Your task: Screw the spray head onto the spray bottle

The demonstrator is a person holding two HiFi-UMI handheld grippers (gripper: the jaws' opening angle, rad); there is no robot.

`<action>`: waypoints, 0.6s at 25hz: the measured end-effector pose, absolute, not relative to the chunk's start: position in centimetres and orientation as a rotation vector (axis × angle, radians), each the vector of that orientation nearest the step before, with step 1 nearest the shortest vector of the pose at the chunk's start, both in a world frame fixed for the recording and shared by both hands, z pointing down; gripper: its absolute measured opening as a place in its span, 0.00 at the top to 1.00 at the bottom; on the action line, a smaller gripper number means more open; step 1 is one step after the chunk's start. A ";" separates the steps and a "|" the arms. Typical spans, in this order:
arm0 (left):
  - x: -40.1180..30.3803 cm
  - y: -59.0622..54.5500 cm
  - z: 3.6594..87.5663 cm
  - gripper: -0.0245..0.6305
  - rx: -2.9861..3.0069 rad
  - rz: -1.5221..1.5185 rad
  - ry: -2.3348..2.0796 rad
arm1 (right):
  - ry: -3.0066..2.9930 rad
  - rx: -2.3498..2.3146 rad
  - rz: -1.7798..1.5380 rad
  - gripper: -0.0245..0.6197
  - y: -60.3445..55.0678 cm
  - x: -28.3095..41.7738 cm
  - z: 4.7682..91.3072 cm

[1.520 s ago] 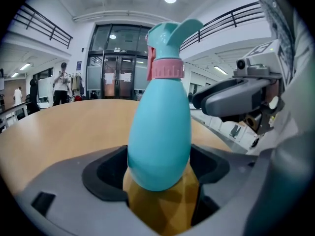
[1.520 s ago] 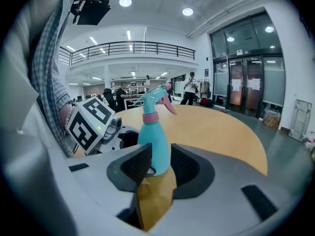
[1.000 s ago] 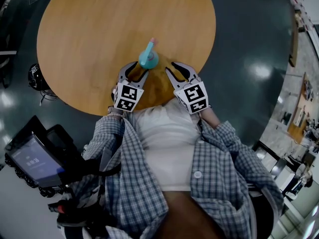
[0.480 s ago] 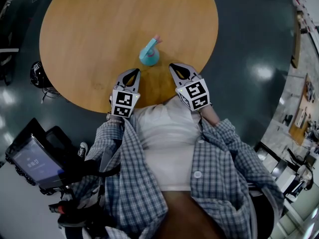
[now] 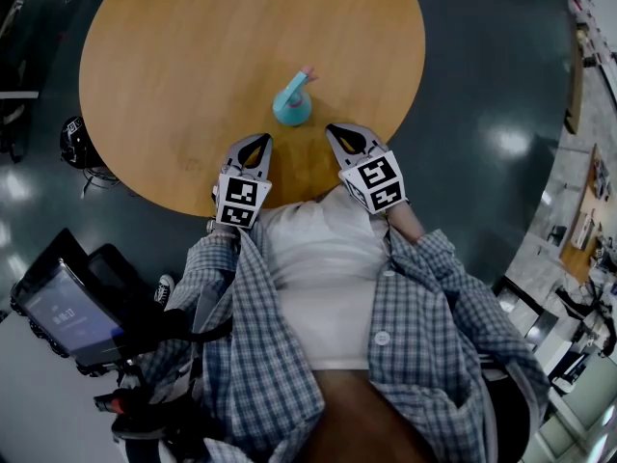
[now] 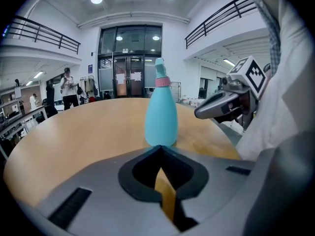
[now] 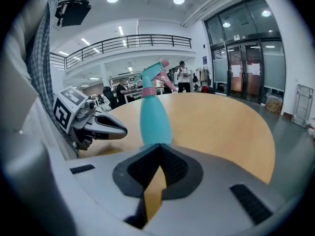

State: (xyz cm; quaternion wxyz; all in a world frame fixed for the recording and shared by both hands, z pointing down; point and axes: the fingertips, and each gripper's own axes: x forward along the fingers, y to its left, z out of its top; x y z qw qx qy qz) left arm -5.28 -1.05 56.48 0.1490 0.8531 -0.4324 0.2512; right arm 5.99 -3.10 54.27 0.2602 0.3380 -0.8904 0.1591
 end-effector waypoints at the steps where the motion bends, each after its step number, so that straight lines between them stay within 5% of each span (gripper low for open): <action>1: -5.2 -1.1 56.5 0.95 2.454 0.724 -1.241 | -2.408 0.913 0.425 0.97 -3.1 6.0 54.3; 15: -4.7 -1.0 56.7 0.95 2.454 0.731 -1.220 | -2.402 0.835 0.372 0.97 -2.2 4.9 54.6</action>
